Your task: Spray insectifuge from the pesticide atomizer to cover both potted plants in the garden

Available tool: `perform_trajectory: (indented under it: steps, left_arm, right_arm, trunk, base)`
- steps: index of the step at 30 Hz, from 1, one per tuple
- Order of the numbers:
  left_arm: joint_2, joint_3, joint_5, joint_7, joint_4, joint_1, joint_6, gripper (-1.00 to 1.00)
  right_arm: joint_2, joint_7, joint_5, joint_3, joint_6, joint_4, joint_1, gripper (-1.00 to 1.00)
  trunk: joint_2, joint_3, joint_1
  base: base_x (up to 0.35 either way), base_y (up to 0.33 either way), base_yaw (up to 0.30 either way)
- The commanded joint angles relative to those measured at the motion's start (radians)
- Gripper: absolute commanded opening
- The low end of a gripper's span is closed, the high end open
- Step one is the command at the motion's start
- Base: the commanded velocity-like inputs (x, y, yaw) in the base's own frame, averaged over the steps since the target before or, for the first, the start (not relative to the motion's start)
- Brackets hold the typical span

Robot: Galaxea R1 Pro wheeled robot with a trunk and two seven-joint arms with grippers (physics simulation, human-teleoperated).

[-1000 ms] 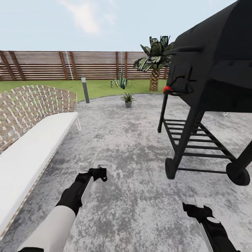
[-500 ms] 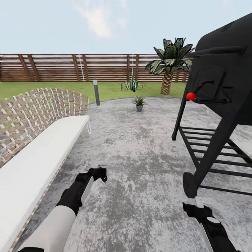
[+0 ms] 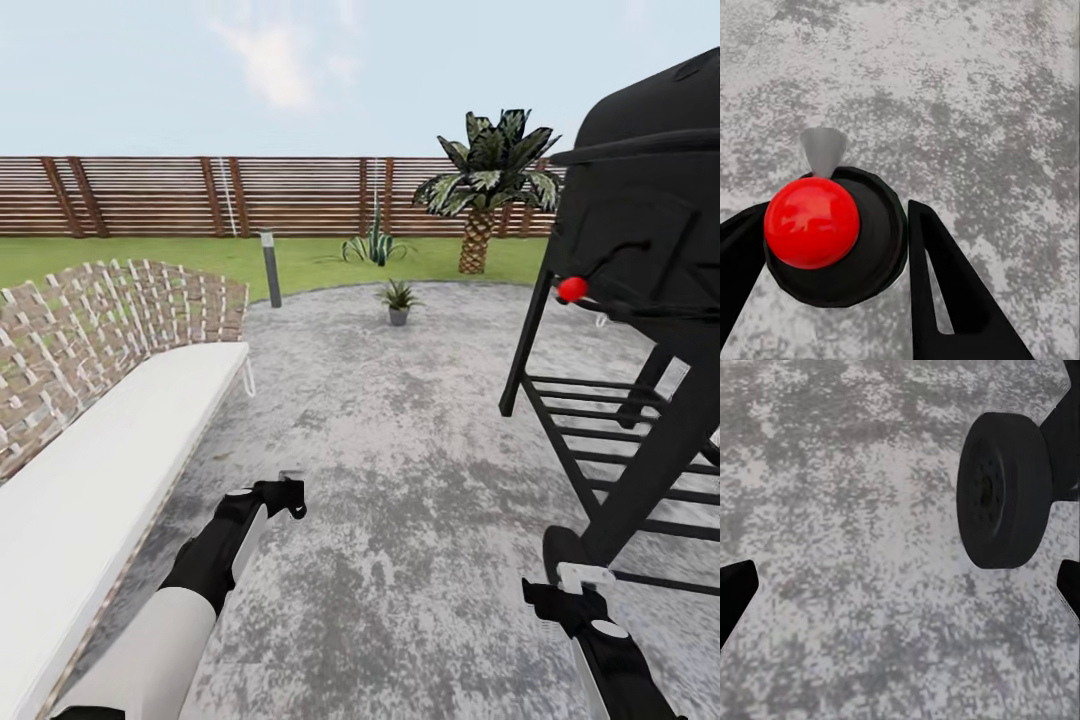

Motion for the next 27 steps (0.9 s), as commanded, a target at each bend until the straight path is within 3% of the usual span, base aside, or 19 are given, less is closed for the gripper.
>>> perform_trajectory:
  steps: [1, 8, 27]
  left_arm:
    - [0.0, 0.0, 0.001, -0.001, -0.002, 0.0, 0.006, -1.0]
    - [0.0, 0.0, 0.001, -0.001, -0.002, 0.0, 0.005, -1.0]
    - [0.0, 0.0, 0.001, -0.002, -0.002, 0.0, 0.005, -1.0]
  right_arm:
    - [0.0, 0.0, 0.009, 0.0, 0.006, -0.001, 0.0, 1.0]
    - [0.0, 0.0, 0.008, 0.0, 0.006, -0.001, 0.0, 1.0]
    - [0.0, 0.0, 0.007, 0.0, 0.006, 0.0, 0.0, 1.0]
  trunk:
    - [0.0, 0.0, 0.0]
    - [0.0, 0.008, 0.0]
    - [0.0, 0.009, 0.0]
  base:
    - [0.337, 0.001, -0.142]
    - [0.337, 0.0, -0.11]
    - [0.338, 0.0, -0.003]
